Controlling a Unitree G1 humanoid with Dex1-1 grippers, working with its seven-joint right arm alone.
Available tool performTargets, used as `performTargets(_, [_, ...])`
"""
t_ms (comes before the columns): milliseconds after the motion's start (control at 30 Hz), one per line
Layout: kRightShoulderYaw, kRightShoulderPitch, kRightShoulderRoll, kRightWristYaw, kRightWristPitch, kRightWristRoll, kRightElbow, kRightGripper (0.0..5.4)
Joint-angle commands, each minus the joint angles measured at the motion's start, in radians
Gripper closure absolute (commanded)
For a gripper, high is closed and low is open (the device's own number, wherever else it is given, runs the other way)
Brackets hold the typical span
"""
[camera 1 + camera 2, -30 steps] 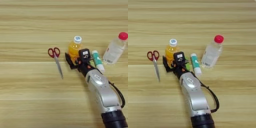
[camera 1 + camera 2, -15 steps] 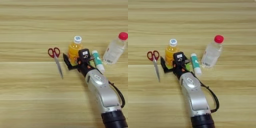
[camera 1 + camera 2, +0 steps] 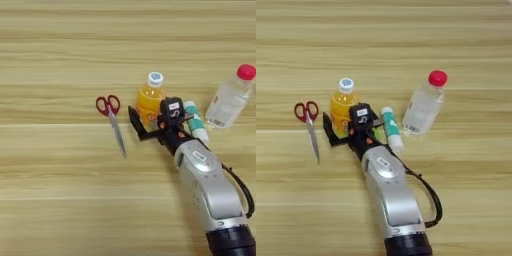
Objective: Move the objects on the table
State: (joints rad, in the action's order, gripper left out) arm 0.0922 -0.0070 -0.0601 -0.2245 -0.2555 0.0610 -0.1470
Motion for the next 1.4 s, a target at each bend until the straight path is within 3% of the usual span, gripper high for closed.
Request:
performTargets(33, [-0.007, -0.008, -0.01, 0.003, 0.004, 0.009, -0.085, 0.02])
performTargets(700, [-0.038, 0.18, -0.062, -0.015, 0.014, 0.018, -0.19, 0.02])
performTargets(1400, [-0.074, 0.173, -0.056, -0.015, 0.043, 0.027, -0.099, 0.02])
